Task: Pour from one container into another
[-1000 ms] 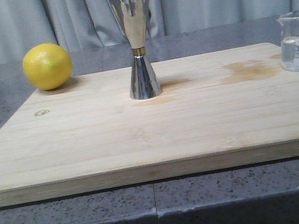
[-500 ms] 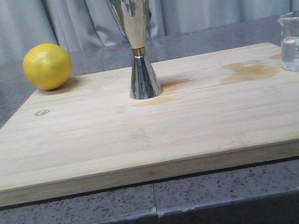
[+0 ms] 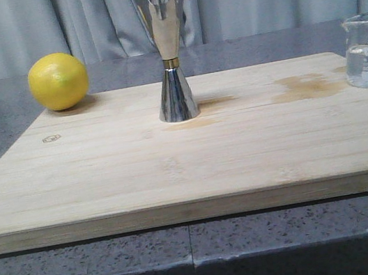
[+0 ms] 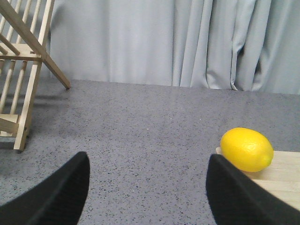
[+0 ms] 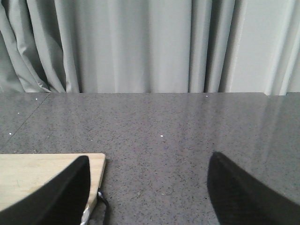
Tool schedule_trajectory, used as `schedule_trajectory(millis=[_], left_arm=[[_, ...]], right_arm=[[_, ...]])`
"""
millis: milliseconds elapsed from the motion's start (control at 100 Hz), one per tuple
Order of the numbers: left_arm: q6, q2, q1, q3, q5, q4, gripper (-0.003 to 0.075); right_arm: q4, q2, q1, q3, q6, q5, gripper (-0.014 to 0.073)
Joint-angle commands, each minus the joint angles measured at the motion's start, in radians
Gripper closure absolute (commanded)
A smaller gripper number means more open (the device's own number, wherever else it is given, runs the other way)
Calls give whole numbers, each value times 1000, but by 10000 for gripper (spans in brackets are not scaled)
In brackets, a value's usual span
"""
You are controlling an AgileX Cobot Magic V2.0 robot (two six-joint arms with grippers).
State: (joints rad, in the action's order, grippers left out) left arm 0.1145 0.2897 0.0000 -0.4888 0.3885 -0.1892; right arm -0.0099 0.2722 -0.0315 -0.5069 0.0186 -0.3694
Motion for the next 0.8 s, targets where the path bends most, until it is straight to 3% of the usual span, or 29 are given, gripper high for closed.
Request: schedule_trajectory(millis=[0, 190, 360, 520, 790], left_arm=[[-6, 18, 2, -35, -76, -29, 228], [-6, 24, 2, -42, -61, -38, 228], [16, 86, 2, -116, 88, -40, 227], [115, 187, -13, -208, 217, -77, 227], [502, 365, -74, -272, 295, -495, 228]], right_arm=[[-2, 21, -2, -32, -2, 83, 113], [-2, 23, -2, -36, -2, 44, 113], [-2, 56, -2, -85, 0, -52, 107], [-2, 128, -2, -144, 14, -148, 11], [42, 279, -2, -231, 18, -296, -12]])
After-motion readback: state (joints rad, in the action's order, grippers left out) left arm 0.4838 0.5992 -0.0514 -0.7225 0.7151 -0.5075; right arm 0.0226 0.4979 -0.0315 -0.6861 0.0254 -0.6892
